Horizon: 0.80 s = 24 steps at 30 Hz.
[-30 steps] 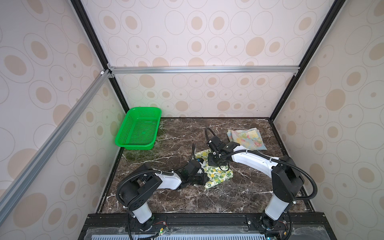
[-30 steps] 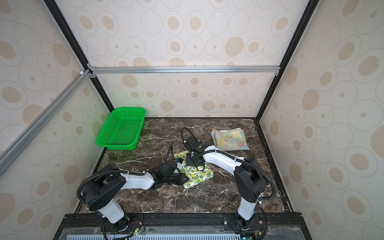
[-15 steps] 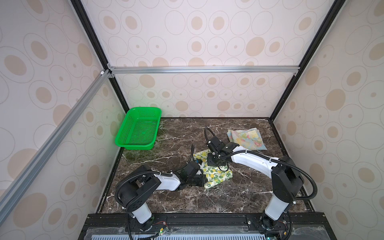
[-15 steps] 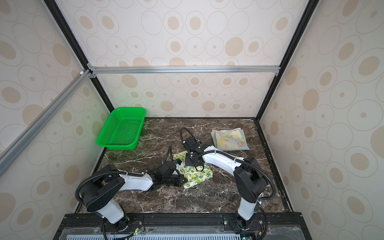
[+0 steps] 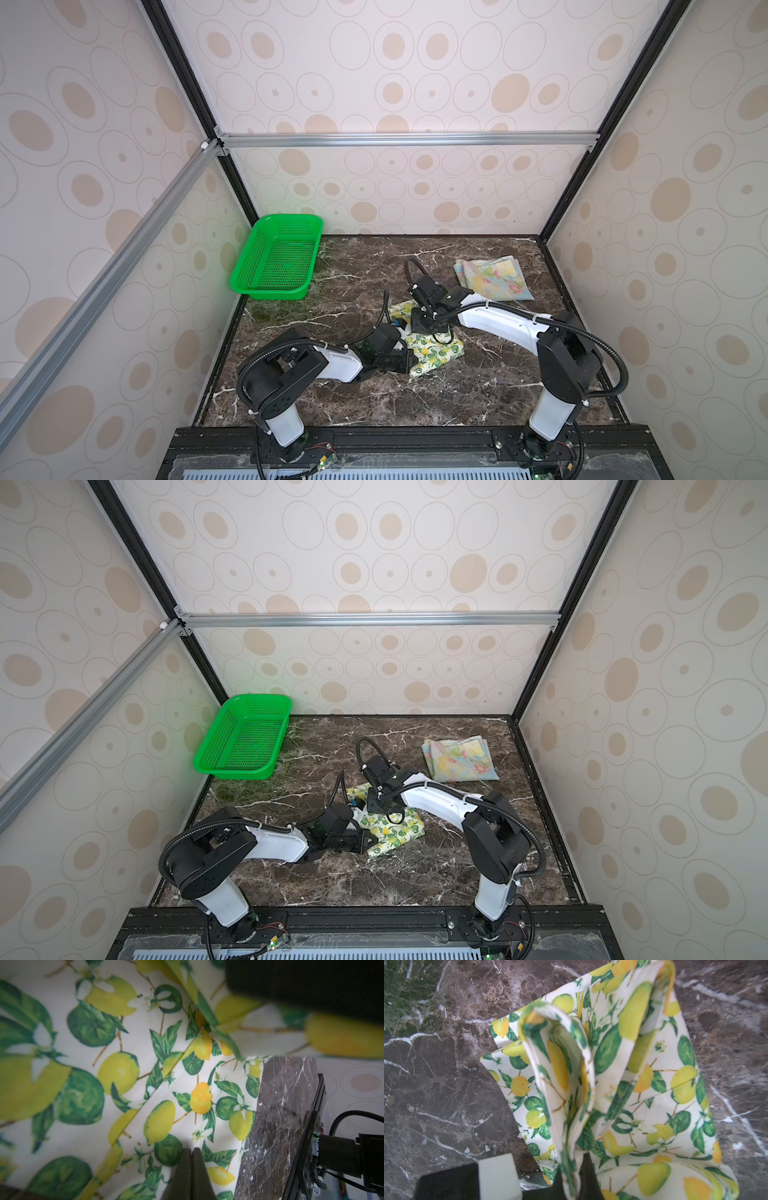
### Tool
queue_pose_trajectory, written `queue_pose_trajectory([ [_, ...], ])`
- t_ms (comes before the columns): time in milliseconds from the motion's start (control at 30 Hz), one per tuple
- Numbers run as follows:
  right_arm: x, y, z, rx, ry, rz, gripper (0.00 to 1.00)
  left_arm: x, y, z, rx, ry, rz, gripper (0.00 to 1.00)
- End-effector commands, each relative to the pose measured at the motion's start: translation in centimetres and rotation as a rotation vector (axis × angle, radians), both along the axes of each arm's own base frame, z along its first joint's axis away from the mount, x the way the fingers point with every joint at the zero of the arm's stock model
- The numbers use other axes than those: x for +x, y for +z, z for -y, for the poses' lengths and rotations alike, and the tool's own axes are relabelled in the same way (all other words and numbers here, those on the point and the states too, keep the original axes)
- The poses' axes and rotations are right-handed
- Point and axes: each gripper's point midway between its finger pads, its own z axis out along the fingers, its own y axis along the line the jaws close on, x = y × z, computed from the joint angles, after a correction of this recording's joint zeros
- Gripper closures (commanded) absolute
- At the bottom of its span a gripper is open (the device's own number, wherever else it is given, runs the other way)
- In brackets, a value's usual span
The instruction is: Fold and stack the skirts
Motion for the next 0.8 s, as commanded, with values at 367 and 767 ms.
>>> queue_pose_trajectory([
  [367,-1.0,-2.6,-1.4,0.007,-0.004,-0.049,1.00,-1.5,-2.4,-1.6,0.074,0.019,-0.063,1.00],
  [767,-1.4,-4.1,-1.5,-0.001,-0.008,-0.078,1.00,-1.4,-0.5,-3.7,0.136,0.079,-0.038,1.00],
])
